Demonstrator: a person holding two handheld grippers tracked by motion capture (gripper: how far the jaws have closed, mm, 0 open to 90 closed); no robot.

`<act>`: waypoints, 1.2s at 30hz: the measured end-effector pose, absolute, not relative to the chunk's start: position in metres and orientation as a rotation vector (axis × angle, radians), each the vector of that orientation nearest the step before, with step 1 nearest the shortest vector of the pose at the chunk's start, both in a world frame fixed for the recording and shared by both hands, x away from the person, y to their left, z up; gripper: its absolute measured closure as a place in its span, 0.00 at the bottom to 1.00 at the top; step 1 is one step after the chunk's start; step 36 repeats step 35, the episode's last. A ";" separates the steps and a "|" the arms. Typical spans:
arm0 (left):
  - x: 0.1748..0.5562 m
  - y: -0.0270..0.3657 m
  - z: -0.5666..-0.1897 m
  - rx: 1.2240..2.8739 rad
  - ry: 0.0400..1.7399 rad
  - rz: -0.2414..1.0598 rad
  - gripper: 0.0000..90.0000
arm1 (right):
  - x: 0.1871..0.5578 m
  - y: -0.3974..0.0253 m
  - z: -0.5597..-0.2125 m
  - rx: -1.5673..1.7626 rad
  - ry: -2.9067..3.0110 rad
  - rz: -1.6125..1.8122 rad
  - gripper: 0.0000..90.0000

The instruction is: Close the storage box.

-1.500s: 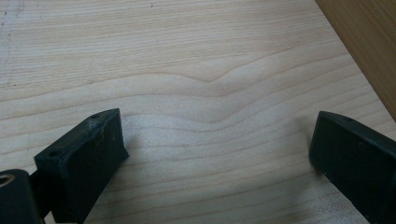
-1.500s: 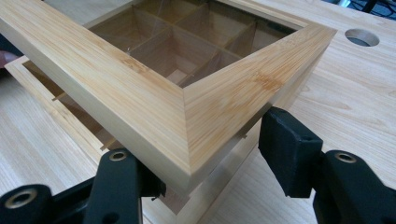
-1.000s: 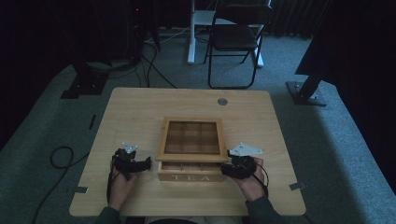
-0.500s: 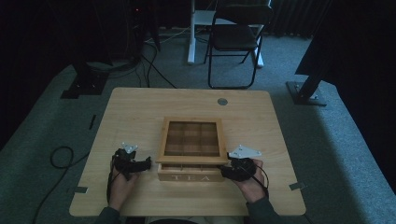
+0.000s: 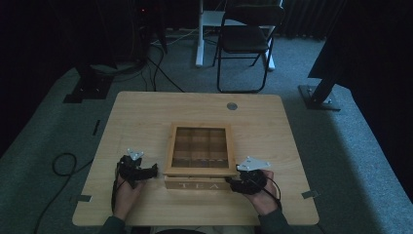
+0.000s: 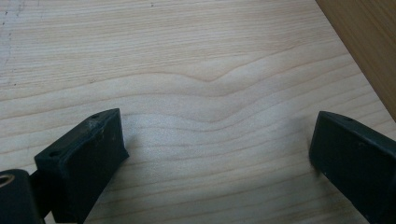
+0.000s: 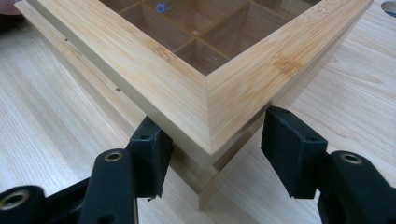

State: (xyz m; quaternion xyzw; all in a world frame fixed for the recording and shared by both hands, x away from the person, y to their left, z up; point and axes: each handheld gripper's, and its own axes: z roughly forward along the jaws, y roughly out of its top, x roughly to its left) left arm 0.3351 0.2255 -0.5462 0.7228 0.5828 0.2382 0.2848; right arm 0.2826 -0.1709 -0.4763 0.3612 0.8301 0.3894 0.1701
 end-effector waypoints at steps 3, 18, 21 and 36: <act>0.335 0.226 -0.546 1.934 1.558 0.637 0.04 | 0.279 -0.172 -0.477 1.019 2.370 1.116 0.47; 0.335 0.226 -0.546 1.936 1.558 0.638 0.04 | 0.269 -0.184 -0.472 1.032 2.365 1.128 0.47; 0.335 0.226 -0.546 1.936 1.558 0.638 0.04 | 0.271 -0.190 -0.470 1.076 2.339 1.177 0.47; 0.335 0.226 -0.546 1.933 1.559 0.638 0.04 | 0.284 -0.210 -0.462 1.164 2.214 1.251 0.48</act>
